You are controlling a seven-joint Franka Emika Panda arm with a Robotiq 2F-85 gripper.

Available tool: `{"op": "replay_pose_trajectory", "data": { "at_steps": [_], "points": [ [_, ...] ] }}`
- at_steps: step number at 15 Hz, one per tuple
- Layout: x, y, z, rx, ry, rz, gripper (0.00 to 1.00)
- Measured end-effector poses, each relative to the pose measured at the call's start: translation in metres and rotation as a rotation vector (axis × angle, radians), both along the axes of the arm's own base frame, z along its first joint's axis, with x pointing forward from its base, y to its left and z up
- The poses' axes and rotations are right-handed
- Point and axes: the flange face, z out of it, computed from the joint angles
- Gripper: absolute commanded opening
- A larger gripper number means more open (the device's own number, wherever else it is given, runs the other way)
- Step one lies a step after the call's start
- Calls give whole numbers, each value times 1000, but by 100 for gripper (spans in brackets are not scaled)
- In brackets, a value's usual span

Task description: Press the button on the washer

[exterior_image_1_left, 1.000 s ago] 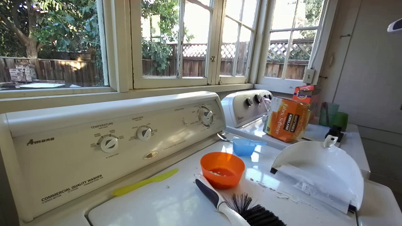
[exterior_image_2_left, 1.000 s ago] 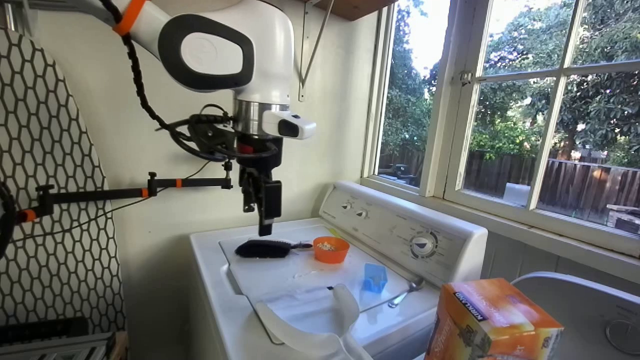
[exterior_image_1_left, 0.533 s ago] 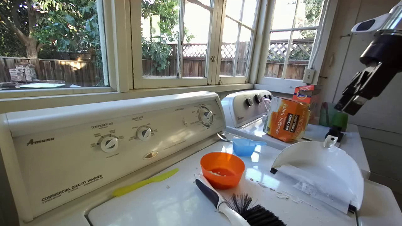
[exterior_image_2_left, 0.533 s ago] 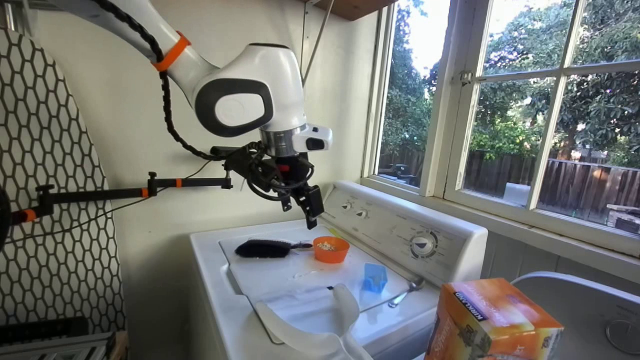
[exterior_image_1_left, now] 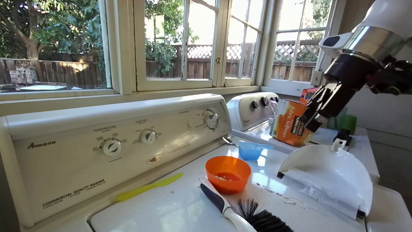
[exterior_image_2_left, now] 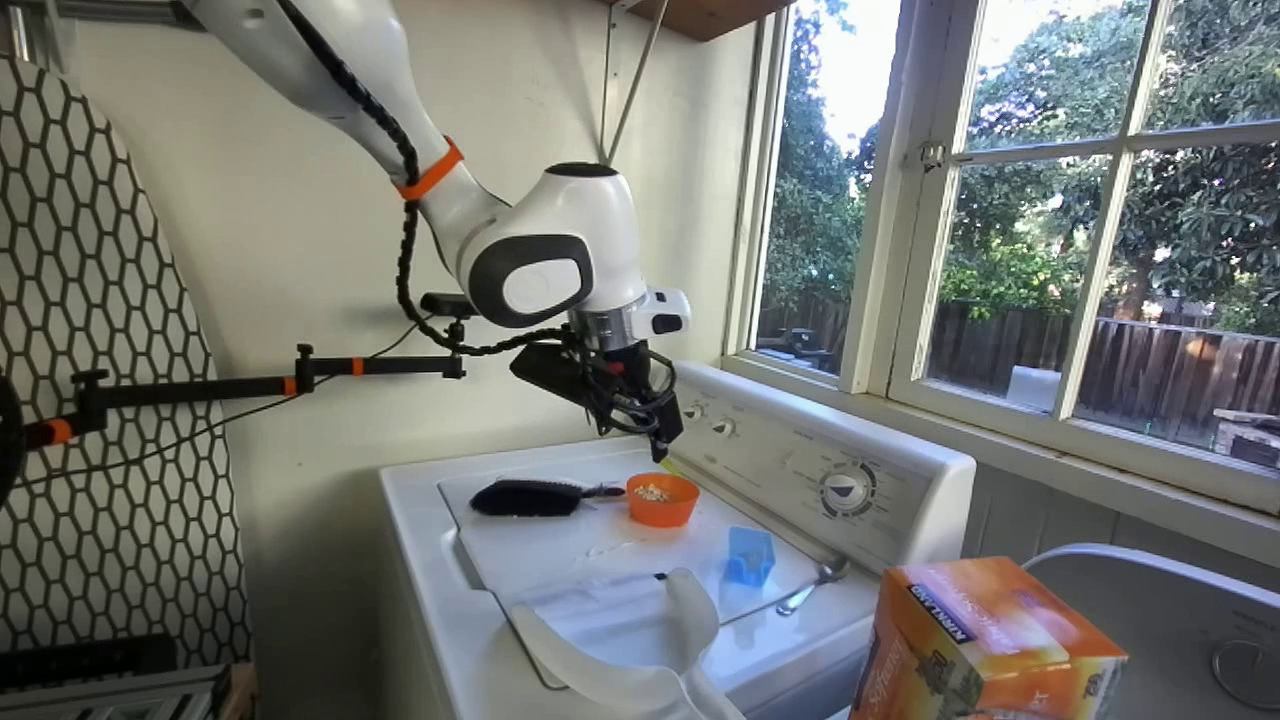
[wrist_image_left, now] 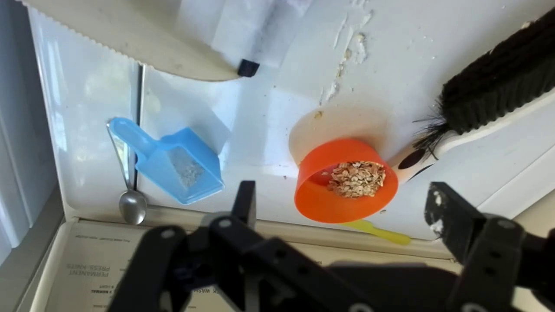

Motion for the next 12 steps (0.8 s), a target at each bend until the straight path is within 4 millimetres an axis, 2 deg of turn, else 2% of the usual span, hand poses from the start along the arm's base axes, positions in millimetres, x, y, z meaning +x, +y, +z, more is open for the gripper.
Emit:
{"op": "replay_pose_trajectory", "data": {
  "at_steps": [7,12],
  "points": [
    [68,16,-11,28,-30,-14,100],
    [108,31,-23,47,-39,-5,100]
  ]
}}
